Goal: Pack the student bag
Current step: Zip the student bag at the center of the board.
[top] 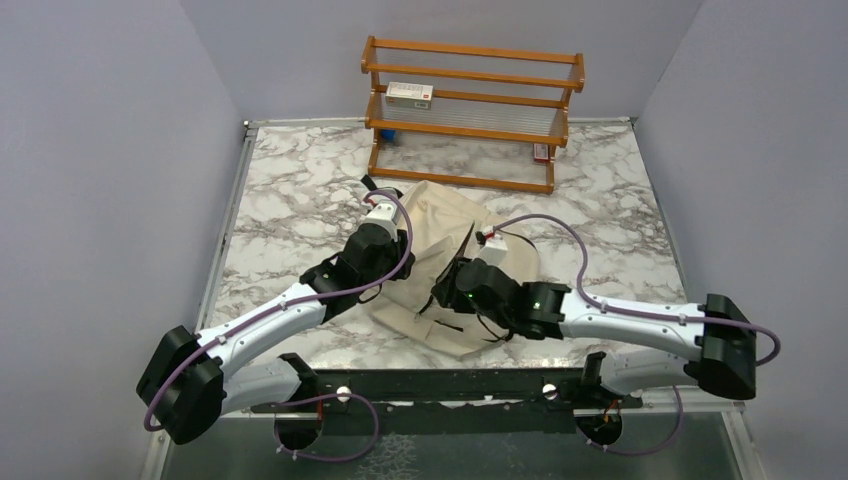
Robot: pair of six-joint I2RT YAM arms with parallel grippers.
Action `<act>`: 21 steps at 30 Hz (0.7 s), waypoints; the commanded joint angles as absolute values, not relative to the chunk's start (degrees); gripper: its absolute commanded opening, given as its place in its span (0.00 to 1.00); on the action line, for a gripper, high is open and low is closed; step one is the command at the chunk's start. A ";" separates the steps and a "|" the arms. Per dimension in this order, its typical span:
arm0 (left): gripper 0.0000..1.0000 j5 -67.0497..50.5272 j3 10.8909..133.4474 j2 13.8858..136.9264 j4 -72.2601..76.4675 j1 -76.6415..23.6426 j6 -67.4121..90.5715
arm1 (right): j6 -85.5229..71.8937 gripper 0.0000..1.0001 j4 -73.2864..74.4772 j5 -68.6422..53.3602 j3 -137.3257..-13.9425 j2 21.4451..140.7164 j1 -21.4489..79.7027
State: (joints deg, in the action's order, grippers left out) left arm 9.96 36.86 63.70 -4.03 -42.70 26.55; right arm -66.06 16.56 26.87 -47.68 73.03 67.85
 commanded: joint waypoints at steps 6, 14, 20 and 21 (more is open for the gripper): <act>0.41 13.42 37.14 60.53 -3.56 -42.22 28.12 | 8.11 0.31 -13.59 22.15 -37.22 66.27 68.03; 0.41 14.49 36.97 58.71 -4.73 -42.20 28.74 | 45.29 0.30 -7.09 -8.66 -36.00 70.41 66.75; 0.41 15.82 36.35 56.40 -5.67 -42.14 28.98 | 49.55 0.36 7.67 -17.42 -45.79 78.37 65.88; 0.41 15.82 36.30 56.28 -5.71 -42.12 29.07 | 50.27 0.37 10.45 -17.95 -47.60 80.01 65.84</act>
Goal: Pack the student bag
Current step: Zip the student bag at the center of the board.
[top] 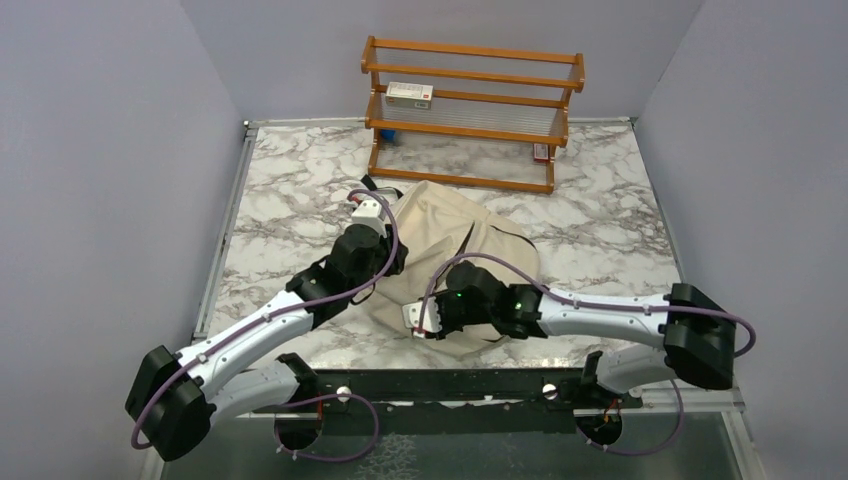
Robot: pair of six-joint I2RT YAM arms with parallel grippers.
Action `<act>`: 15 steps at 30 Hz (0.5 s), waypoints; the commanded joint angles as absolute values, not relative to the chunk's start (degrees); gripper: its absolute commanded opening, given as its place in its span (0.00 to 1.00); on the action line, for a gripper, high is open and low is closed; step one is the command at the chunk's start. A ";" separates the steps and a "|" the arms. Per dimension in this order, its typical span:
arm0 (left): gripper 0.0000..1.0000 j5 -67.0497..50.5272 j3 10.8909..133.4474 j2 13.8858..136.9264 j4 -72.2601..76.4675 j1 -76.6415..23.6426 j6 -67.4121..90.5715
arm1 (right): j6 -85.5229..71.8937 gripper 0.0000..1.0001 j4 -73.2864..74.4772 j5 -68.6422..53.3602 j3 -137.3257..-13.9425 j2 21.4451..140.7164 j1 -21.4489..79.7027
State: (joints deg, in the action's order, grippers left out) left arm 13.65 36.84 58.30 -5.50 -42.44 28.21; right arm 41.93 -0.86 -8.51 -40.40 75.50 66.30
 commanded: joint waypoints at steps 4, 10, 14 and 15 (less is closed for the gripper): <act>0.41 15.65 36.13 55.84 -6.09 -42.10 29.35 | 54.21 0.37 18.90 -18.18 -53.80 85.57 65.75; 0.41 16.26 36.28 55.29 -6.65 -42.10 29.03 | 60.01 0.38 21.92 -14.20 -57.15 88.98 65.57; 0.41 16.52 36.32 55.16 -6.76 -42.10 29.00 | 63.23 0.38 22.51 -11.58 -58.86 91.64 65.39; 0.41 16.42 36.27 55.11 -6.77 -42.10 29.00 | 63.93 0.38 22.54 -10.96 -59.21 92.22 65.39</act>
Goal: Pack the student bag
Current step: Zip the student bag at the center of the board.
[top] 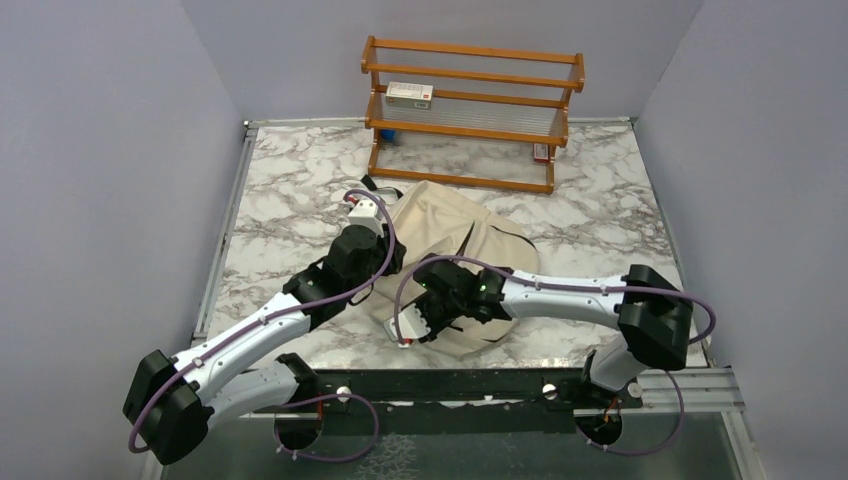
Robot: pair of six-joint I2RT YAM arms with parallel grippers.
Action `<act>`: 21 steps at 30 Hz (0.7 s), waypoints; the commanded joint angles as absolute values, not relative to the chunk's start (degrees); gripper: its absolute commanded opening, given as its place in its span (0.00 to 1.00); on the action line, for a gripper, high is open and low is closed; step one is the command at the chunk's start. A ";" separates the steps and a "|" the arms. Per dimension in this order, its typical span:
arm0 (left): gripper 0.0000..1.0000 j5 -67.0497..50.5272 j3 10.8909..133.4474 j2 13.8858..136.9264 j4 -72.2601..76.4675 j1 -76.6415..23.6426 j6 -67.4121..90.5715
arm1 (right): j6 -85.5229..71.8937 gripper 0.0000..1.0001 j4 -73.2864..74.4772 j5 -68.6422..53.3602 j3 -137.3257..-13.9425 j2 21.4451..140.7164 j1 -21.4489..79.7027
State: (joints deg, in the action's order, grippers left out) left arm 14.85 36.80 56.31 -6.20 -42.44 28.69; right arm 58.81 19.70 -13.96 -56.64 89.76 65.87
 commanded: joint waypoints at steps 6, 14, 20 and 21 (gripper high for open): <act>0.41 16.25 36.36 55.60 -6.45 -42.10 29.00 | 68.07 0.37 22.79 -7.81 -60.98 95.30 65.26; 0.41 16.33 36.05 55.46 -6.57 -41.93 28.83 | 66.84 0.29 24.88 -7.51 -62.96 97.48 64.15; 0.41 16.23 36.22 55.94 -6.42 -41.86 28.66 | 63.60 0.14 25.45 -7.81 -64.07 98.41 63.21; 0.41 16.26 36.34 56.04 -6.42 -41.85 28.61 | 63.01 0.11 25.03 -7.86 -64.01 98.25 63.05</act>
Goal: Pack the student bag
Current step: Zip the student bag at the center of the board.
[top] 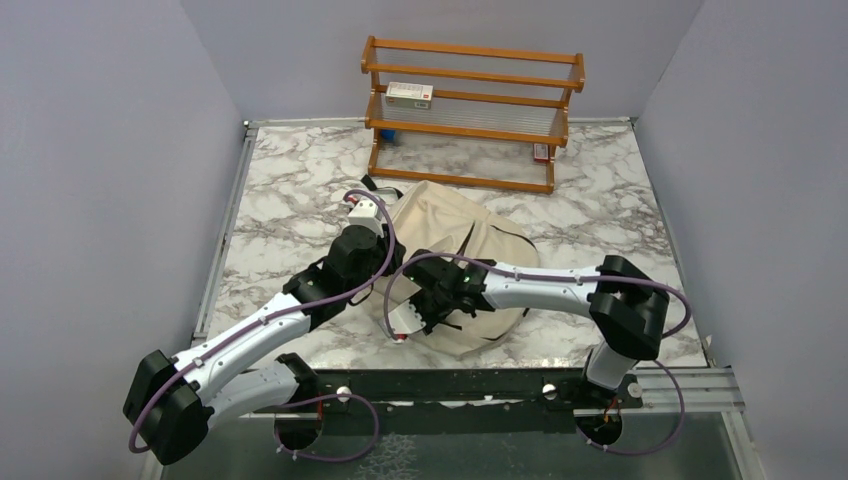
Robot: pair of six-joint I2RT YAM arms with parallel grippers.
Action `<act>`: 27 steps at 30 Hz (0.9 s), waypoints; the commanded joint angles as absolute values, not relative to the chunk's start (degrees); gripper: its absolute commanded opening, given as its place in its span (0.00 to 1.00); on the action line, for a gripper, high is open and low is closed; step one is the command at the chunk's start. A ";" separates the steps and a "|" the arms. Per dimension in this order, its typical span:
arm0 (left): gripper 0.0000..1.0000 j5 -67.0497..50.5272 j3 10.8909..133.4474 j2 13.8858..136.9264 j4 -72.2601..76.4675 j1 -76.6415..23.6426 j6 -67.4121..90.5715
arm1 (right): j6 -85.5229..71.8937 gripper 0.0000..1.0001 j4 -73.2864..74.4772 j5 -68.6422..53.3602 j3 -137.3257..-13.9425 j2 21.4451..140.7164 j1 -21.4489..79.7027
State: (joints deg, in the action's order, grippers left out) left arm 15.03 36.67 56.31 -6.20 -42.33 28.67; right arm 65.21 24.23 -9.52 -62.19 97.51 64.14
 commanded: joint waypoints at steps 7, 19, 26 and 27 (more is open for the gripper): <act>0.41 16.25 36.50 56.34 -6.28 -41.76 28.39 | 58.09 0.01 19.08 -8.33 -61.00 94.61 61.87; 0.41 15.78 35.86 55.58 -5.75 -41.60 28.32 | 32.77 0.01 -17.22 -3.49 -39.88 79.44 60.92; 0.57 14.47 35.17 54.01 -5.72 -41.57 27.65 | 11.49 0.01 -35.43 8.67 -31.18 76.07 60.92; 0.59 14.23 35.03 53.47 -5.60 -41.57 27.45 | 9.09 0.01 -37.31 10.70 -30.13 75.57 60.87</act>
